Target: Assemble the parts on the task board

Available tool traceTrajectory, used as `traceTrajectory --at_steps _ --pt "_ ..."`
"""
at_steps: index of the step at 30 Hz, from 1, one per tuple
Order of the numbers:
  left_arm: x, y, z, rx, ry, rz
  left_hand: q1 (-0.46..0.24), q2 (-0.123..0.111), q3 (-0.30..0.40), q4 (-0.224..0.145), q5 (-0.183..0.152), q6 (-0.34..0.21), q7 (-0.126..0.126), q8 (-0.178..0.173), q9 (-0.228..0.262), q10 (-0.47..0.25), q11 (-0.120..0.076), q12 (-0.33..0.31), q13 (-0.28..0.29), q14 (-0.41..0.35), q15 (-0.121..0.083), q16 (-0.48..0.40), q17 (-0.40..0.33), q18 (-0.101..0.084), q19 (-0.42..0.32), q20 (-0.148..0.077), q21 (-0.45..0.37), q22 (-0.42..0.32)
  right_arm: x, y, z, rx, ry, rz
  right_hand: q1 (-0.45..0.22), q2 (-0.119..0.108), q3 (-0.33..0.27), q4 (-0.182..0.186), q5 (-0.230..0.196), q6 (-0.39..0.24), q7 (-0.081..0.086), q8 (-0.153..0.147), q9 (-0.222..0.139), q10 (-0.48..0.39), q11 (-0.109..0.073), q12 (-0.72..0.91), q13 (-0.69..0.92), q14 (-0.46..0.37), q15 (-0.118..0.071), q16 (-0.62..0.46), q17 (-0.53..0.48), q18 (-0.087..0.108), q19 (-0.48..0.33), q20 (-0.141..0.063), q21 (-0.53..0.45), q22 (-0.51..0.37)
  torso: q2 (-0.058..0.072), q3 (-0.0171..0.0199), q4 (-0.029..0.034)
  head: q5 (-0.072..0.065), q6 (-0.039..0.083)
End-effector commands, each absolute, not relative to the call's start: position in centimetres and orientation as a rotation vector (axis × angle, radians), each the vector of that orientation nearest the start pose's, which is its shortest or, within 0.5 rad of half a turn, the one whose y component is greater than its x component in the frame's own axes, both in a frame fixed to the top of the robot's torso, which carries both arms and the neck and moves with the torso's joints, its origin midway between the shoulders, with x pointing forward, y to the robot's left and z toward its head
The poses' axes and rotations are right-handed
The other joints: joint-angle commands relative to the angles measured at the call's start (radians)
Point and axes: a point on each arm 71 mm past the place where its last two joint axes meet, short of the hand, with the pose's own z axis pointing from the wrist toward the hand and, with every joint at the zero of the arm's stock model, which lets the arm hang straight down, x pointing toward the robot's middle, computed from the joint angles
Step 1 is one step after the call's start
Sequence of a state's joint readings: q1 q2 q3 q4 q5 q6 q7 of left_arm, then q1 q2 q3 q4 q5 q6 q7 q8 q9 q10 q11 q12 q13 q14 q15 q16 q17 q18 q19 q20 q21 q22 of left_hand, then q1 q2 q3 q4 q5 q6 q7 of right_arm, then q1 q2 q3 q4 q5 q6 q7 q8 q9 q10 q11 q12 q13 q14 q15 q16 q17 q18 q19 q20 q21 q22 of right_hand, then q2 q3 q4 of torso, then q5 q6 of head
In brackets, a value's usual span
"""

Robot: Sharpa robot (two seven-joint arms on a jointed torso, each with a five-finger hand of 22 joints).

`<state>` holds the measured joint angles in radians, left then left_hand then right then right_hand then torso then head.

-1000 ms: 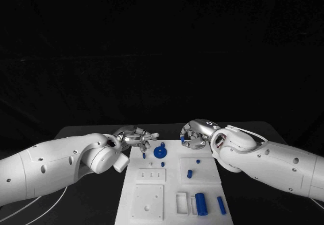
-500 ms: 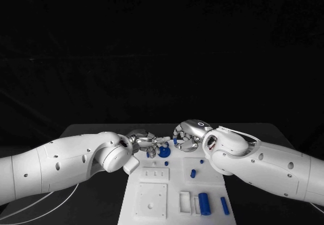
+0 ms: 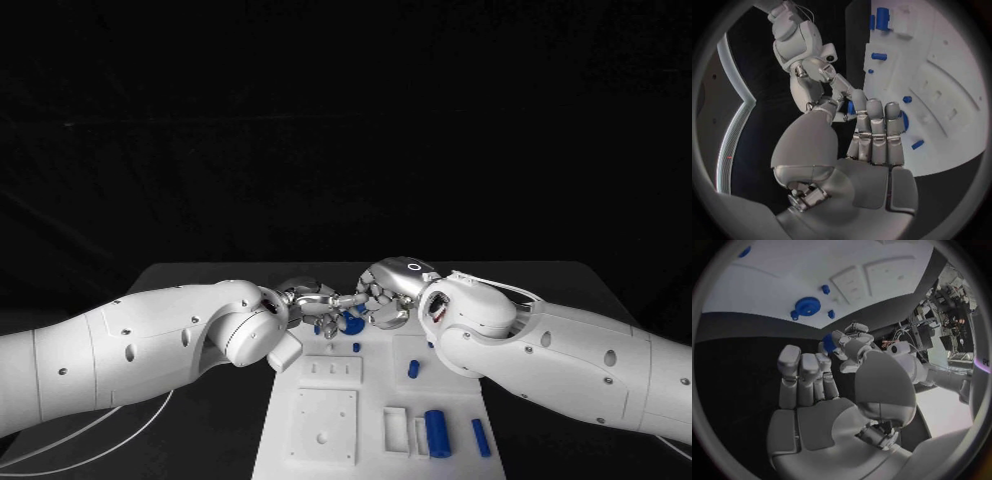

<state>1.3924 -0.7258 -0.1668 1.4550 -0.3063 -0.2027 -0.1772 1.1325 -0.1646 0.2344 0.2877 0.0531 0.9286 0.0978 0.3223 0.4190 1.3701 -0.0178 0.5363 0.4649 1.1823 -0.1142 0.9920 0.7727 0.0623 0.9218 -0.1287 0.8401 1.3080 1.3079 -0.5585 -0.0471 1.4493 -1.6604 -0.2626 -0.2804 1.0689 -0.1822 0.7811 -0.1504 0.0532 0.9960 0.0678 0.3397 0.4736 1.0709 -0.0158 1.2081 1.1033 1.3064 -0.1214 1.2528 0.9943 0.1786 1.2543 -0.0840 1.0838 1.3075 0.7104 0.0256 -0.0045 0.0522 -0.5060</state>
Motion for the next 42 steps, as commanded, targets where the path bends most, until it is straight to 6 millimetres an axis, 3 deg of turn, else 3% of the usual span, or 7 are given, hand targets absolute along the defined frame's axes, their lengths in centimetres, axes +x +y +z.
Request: traceTrajectory --at_steps 1,11,20,27,30,42 --pt "50.95 16.66 -16.55 -0.846 2.023 -1.097 0.014 0.012 0.004 -0.001 -0.001 0.015 -0.002 0.004 0.004 -0.009 0.0 0.008 0.004 -0.009 -0.003 0.001 -0.004 -0.009 -0.007 -0.079 0.008 0.011 50.03 -7.59 -13.43 -0.409 1.537 0.561 0.002 -0.009 0.003 0.004 -0.002 0.031 0.024 0.005 0.011 0.004 -0.003 -0.001 -0.002 0.001 -0.005 -0.004 0.001 0.083 0.002 -0.002 0.006 0.01 0.0 0.0 0.0001 0.001 -0.002" --pt "50.93 16.66 -16.57 -0.849 2.024 -1.092 0.035 0.023 -0.005 -0.001 0.001 0.034 -0.006 0.011 0.01 -0.017 -0.003 0.013 0.008 -0.013 -0.004 0.004 -0.011 -0.012 -0.014 -0.081 0.014 0.01 49.88 -7.25 -13.53 -0.419 1.549 0.564 0.002 -0.01 0.004 0.004 -0.002 0.031 0.024 0.004 0.011 0.004 -0.003 -0.001 -0.002 0.001 -0.005 -0.004 0.001 0.083 0.002 -0.002 0.006 0.01 0.0 -0.0001 -0.0003 0.0 -0.003" --pt "50.97 16.58 -16.57 -0.854 2.022 -1.096 0.074 0.063 -0.021 -0.006 0.002 0.037 -0.006 0.009 0.014 -0.024 -0.003 0.018 0.012 -0.018 -0.004 0.009 -0.021 -0.015 -0.023 -0.083 0.021 0.007 49.73 -6.94 -13.72 -0.427 1.561 0.567 0.001 -0.012 0.003 0.006 -0.002 0.03 0.024 0.004 0.011 0.004 -0.003 -0.001 -0.002 0.001 -0.005 -0.005 0.001 0.083 0.002 -0.002 0.005 0.01 0.0 0.0001 0.0022 0.001 -0.004" --pt "51.09 16.93 -16.61 -0.865 2.016 -1.081 0.1 0.076 -0.034 -0.009 0.009 0.041 -0.006 0.009 0.016 -0.029 -0.003 0.019 0.013 -0.022 -0.003 0.01 -0.027 -0.016 -0.029 -0.083 0.023 0.005 49.64 -6.9 -13.79 -0.43 1.57 0.569 0.0 -0.014 0.002 0.007 -0.002 0.03 0.024 0.004 0.012 0.005 -0.003 -0.002 -0.002 0.001 -0.005 -0.005 0.001 0.083 0.002 -0.002 0.005 0.01 0.0 0.0003 -0.001 0.005 -0.005" --pt "51.07 16.87 -16.63 -0.864 2.021 -1.079 0.118 0.077 -0.042 -0.01 0.049 0.047 -0.007 0.01 0.019 -0.033 -0.003 0.019 0.013 -0.026 -0.003 0.011 -0.032 -0.017 -0.033 -0.083 0.025 0.002 49.59 -6.84 -13.81 -0.432 1.571 0.57 -0.001 -0.014 0.002 0.008 -0.002 0.03 0.024 0.004 0.012 0.005 -0.003 -0.002 -0.002 0.001 -0.005 -0.005 0.0 0.083 0.002 -0.002 0.005 0.01 0.0 0.0005 -0.0017 0.005 -0.004" --pt "50.98 16.58 -16.73 -0.852 2.044 -1.076 0.187 0.087 -0.068 -0.033 0.12 0.074 -0.011 0.021 0.037 -0.055 -0.005 0.011 0.009 -0.045 0.004 0.007 -0.052 -0.023 -0.055 -0.077 0.022 -0.01 49.57 -6.77 -13.86 -0.432 1.573 0.569 -0.002 -0.015 0.001 0.009 -0.002 0.03 0.024 0.004 0.012 0.005 -0.003 -0.002 -0.002 0.001 -0.004 -0.006 0.0 0.083 0.002 -0.001 0.005 0.009 0.001 0.0001 -0.0001 0.004 -0.004"
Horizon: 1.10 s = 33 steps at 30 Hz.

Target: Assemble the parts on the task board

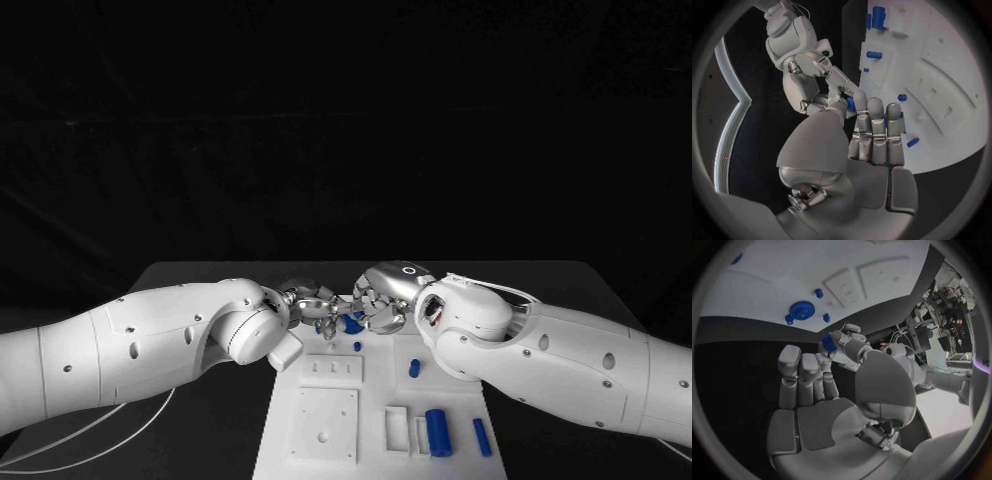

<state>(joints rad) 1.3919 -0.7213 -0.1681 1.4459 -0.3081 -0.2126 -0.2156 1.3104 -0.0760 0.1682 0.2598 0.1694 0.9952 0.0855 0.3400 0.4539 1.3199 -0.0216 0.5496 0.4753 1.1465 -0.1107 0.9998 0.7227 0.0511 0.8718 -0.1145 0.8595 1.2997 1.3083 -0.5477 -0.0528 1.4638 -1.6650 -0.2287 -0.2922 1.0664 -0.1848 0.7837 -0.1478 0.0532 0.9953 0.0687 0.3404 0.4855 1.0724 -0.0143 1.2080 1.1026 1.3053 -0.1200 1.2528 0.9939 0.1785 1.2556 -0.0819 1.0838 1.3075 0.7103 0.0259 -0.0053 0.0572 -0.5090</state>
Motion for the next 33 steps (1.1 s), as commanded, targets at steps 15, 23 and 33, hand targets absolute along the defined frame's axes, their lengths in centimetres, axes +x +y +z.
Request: traceTrajectory --at_steps 15,23,33 --pt "50.98 16.55 -16.8 -0.855 2.052 -1.069 0.071 0.017 -0.008 -0.034 0.135 0.028 -0.003 0.006 0.021 -0.01 -0.004 -0.003 -0.004 -0.018 0.005 0.007 -0.017 -0.015 -0.017 -0.086 0.006 -0.015 49.55 -6.63 -14.05 -0.437 1.581 0.568 0.0 -0.013 -0.002 0.007 -0.002 0.031 0.024 0.003 0.0 0.003 -0.004 -0.002 -0.001 0.002 -0.006 -0.006 0.001 0.083 0.001 -0.003 0.004 0.009 0.001 0.0005 -0.0003 0.002 -0.003" --pt "51.06 16.46 -16.87 -0.883 2.049 -1.074 0.033 0.023 0.04 -0.158 0.355 0.058 -0.015 0.018 0.065 -0.014 -0.008 0.0 -0.003 -0.028 0.009 0.022 -0.03 -0.021 -0.037 -0.082 0.015 -0.025 49.51 -6.53 -14.23 -0.44 1.586 0.567 0.0 -0.013 -0.002 0.008 -0.002 0.03 0.024 0.003 0.001 0.003 -0.004 -0.002 -0.001 0.002 -0.006 -0.006 0.001 0.083 0.001 -0.003 0.004 0.009 0.001 0.0003 -0.0006 0.003 -0.004" --pt "51.15 16.62 -16.87 -0.91 2.033 -1.068 -0.367 0.036 0.408 -0.54 0.428 0.12 -0.033 0.029 0.161 0.024 -0.03 0.048 0.016 -0.006 -0.007 0.08 -0.038 -0.029 -0.024 -0.095 0.074 -0.04 49.49 -6.42 -14.44 -0.443 1.593 0.568 0.0 -0.013 -0.002 0.008 -0.002 0.03 0.024 0.003 0.001 0.003 -0.004 -0.002 -0.001 0.003 -0.006 -0.007 0.001 0.083 0.001 -0.003 0.004 0.009 0.001 0.0002 -0.0004 0.003 -0.008"
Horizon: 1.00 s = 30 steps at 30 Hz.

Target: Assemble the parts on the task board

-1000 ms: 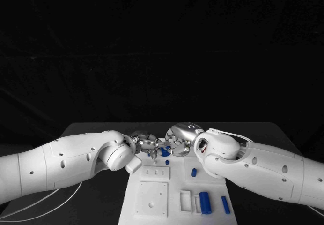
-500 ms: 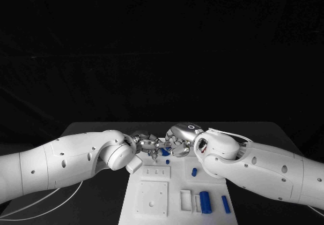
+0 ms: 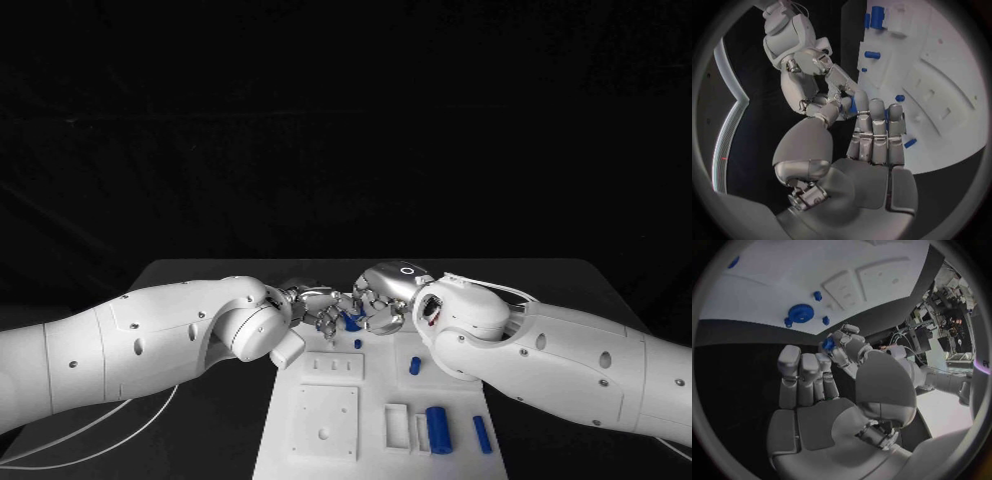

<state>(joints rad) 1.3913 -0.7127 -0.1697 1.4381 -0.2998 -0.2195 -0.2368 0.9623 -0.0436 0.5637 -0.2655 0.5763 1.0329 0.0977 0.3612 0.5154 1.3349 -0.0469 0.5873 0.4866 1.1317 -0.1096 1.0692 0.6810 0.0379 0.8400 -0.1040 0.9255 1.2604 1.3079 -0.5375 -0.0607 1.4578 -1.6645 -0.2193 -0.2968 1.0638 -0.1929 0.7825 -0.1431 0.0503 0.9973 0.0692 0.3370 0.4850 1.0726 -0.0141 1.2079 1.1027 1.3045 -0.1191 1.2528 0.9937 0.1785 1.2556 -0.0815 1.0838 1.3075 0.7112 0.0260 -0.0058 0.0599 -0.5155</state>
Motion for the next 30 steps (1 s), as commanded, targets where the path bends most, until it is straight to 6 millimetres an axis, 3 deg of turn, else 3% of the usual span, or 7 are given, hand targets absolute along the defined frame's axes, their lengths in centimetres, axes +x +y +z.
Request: traceTrajectory --at_steps 1,7,18,21,26,30 --pt "51.14 16.62 -16.88 -0.911 2.033 -1.068 -0.025 0.003 0.015 -0.016 0.028 0.087 -0.048 0.011 0.106 0.013 -0.007 0.016 0.008 0.012 -0.01 0.017 0.006 -0.016 0.008 -0.107 0.012 -0.001 49.48 -6.41 -14.46 -0.444 1.594 0.568 0.003 -0.005 -0.001 0.003 0.001 0.028 0.023 0.006 0.001 0.003 -0.005 -0.002 -0.001 0.003 -0.007 -0.007 0.001 0.083 0.001 -0.004 0.004 0.009 0.0 0.0001 -0.0001 0.0 -0.001" --pt "51.12 16.58 -16.88 -0.91 2.035 -1.069 -0.044 0.0 0.021 -0.018 0.036 0.102 -0.059 0.023 0.146 0.021 -0.018 0.052 0.026 0.019 -0.025 0.055 0.016 -0.016 0.012 -0.118 0.034 0.001 49.43 -6.32 -14.59 -0.445 1.597 0.569 0.003 -0.005 -0.001 0.004 0.001 0.028 0.023 0.006 0.002 0.003 -0.005 -0.002 -0.001 0.003 -0.007 -0.007 0.001 0.083 0.001 -0.003 0.004 0.009 0.0 0.0002 0.0004 0.0 -0.002" --pt "51.13 16.66 -16.78 -0.883 2.023 -1.063 -0.044 -0.007 0.027 -0.012 -0.001 0.106 -0.063 0.021 0.173 0.019 -0.022 0.07 0.033 0.02 -0.032 0.072 0.013 -0.016 0.015 -0.127 0.051 0.0 49.49 -6.5 -14.68 -0.439 1.602 0.564 -0.001 -0.006 -0.002 0.008 0.001 0.028 0.023 0.006 0.002 0.003 -0.004 -0.003 -0.002 0.003 -0.006 -0.008 0.001 0.083 0.001 -0.003 0.003 0.009 0.0 0.0004 0.0 0.0 -0.002" --pt "51.16 16.7 -16.75 -0.875 2.018 -1.059 -0.043 -0.007 0.028 -0.012 -0.005 0.109 -0.064 0.022 0.177 0.021 -0.024 0.074 0.034 0.023 -0.034 0.076 0.013 -0.015 0.017 -0.129 0.055 0.0 49.54 -6.6 -14.71 -0.436 1.604 0.563 -0.006 -0.011 -0.005 0.013 0.002 0.027 0.024 0.005 0.002 0.002 -0.004 -0.003 -0.002 0.003 -0.006 -0.009 0.0 0.083 0.001 -0.002 0.002 0.008 0.0 0.0004 -0.0003 -0.001 -0.002" --pt "51.22 16.88 -16.72 -0.853 2.012 -1.04 -0.04 -0.004 0.029 -0.012 -0.007 0.114 -0.067 0.023 0.184 0.025 -0.026 0.08 0.035 0.027 -0.037 0.082 0.012 -0.015 0.019 -0.131 0.06 -0.001 49.62 -6.94 -14.74 -0.426 1.605 0.559 -0.039 -0.044 -0.031 0.036 0.011 0.023 0.026 0.0 0.001 -0.001 -0.002 -0.007 -0.003 0.004 -0.004 -0.013 -0.001 0.083 0.001 0.001 -0.001 0.008 -0.001 0.0001 -0.0004 0.0 -0.001" --pt "51.26 17.14 -16.74 -0.839 2.015 -1.025 -0.042 -0.004 0.029 -0.012 -0.01 0.12 -0.069 0.023 0.19 0.03 -0.029 0.085 0.036 0.031 -0.04 0.089 0.012 -0.015 0.022 -0.134 0.066 -0.002 49.69 -7.31 -14.8 -0.418 1.607 0.551 -0.05 -0.051 -0.042 0.049 0.011 0.023 0.026 -0.001 0.002 -0.001 -0.002 -0.008 -0.003 0.005 -0.004 -0.015 -0.001 0.083 0.002 0.0 -0.003 0.007 0.0 0.0006 -0.0007 -0.002 -0.002"
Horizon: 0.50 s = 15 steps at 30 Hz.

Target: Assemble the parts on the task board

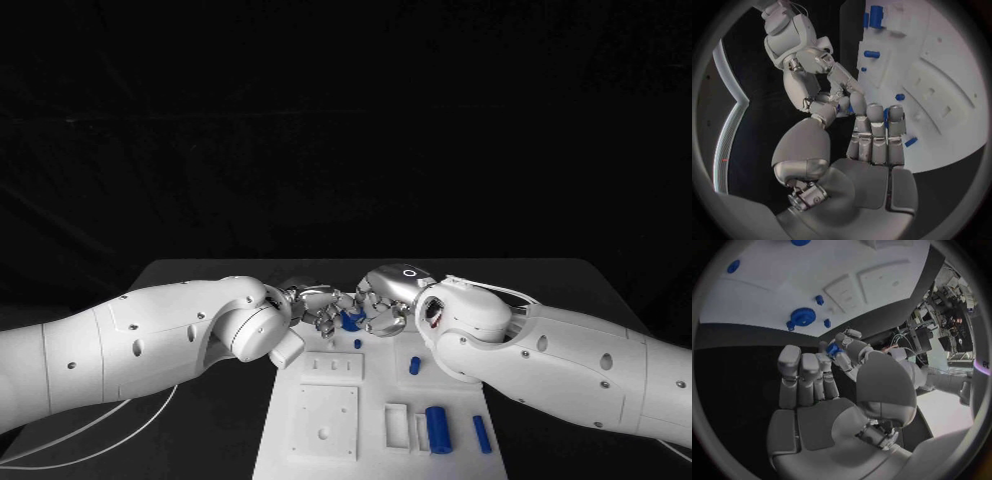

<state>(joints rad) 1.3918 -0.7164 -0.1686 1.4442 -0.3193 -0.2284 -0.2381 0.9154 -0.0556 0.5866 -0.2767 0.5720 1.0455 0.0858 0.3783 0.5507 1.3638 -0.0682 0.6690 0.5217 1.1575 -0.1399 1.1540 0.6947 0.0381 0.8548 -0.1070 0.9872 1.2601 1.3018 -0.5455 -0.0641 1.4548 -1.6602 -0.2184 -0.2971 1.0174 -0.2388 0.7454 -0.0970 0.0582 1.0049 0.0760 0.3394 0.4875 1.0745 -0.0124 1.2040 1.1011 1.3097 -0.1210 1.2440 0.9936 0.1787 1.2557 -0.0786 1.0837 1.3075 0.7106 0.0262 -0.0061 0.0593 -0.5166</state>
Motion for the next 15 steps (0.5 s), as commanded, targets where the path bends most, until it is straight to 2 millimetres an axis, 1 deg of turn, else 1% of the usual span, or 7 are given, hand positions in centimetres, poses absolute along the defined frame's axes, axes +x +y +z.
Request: traceTrajectory --at_steps 1,6,10,13,15 --pt "51.3 17.2 -16.7 -0.834 2.016 -1.021 0.005 0.007 0.006 -0.001 -0.006 0.108 -0.057 0.006 0.156 0.001 -0.008 0.004 0.001 0.006 -0.01 0.004 -0.002 -0.015 0.008 -0.131 0.005 -0.001 49.7 -7.4 -14.8 -0.417 1.608 0.549 -0.006 -0.008 -0.007 0.006 0.002 0.016 0.019 -0.004 -0.001 -0.003 -0.004 -0.004 -0.001 0.0 -0.003 -0.006 -0.001 0.083 0.001 -0.003 -0.003 0.007 0.0 0.0005 -0.0005 -0.001 -0.001" --pt "51.3 17.4 -16.8 -0.819 2.024 -1.011 0.005 0.007 0.006 0.0 -0.01 0.112 -0.059 0.006 0.16 0.004 -0.009 0.006 0.002 0.008 -0.012 0.008 -0.002 -0.014 0.01 -0.133 0.008 -0.002 49.8 -7.8 -14.8 -0.405 1.604 0.541 -0.014 -0.019 -0.02 0.015 0.003 0.014 0.019 -0.006 -0.001 -0.004 -0.004 -0.005 -0.001 0.0 -0.003 -0.008 -0.001 0.083 0.001 -0.004 -0.005 0.007 0.0 0.0006 -0.0004 -0.002 -0.001" --pt "51.2 17.3 -16.8 -0.801 2.037 -1.007 0.006 0.008 0.006 -0.001 -0.013 0.112 -0.059 0.006 0.161 0.004 -0.01 0.007 0.001 0.008 -0.013 0.009 -0.003 -0.014 0.01 -0.133 0.009 -0.002 50.0 -8.2 -14.8 -0.392 1.598 0.535 -0.016 -0.024 -0.025 0.018 0.002 0.011 0.02 -0.008 -0.002 -0.005 -0.003 -0.007 -0.002 0.0 -0.002 -0.009 -0.001 0.083 0.001 -0.004 -0.006 0.007 0.0 0.0 0.0005 -0.003 -0.001" --pt "51.2 17.3 -16.9 -0.781 2.05 -0.999 0.007 0.009 0.007 -0.002 -0.018 0.112 -0.06 0.004 0.163 0.004 -0.01 0.007 0.001 0.008 -0.013 0.01 -0.004 -0.014 0.01 -0.134 0.011 -0.003 50.2 -8.9 -14.9 -0.379 1.596 0.523 -0.02 -0.035 -0.033 0.024 0.001 -0.002 0.023 -0.016 -0.004 -0.011 0.0 -0.012 -0.004 -0.002 0.001 -0.013 -0.002 0.083 -0.002 -0.005 -0.009 0.006 0.0 -0.0001 0.0008 -0.003 -0.001" --pt "51.2 17.4 -16.9 -0.766 2.055 -0.985 0.007 0.01 0.008 -0.002 -0.019 0.113 -0.06 0.004 0.163 0.004 -0.01 0.008 0.001 0.008 -0.014 0.011 -0.004 -0.014 0.009 -0.135 0.011 -0.003 50.3 -9.6 -14.9 -0.368 1.595 0.511 -0.02 -0.038 -0.036 0.026 0.001 -0.005 0.025 -0.019 -0.005 -0.013 0.001 -0.014 -0.005 -0.003 0.002 -0.014 -0.002 0.083 -0.003 -0.005 -0.011 0.006 0.0 -0.0001 0.0016 -0.003 -0.001"
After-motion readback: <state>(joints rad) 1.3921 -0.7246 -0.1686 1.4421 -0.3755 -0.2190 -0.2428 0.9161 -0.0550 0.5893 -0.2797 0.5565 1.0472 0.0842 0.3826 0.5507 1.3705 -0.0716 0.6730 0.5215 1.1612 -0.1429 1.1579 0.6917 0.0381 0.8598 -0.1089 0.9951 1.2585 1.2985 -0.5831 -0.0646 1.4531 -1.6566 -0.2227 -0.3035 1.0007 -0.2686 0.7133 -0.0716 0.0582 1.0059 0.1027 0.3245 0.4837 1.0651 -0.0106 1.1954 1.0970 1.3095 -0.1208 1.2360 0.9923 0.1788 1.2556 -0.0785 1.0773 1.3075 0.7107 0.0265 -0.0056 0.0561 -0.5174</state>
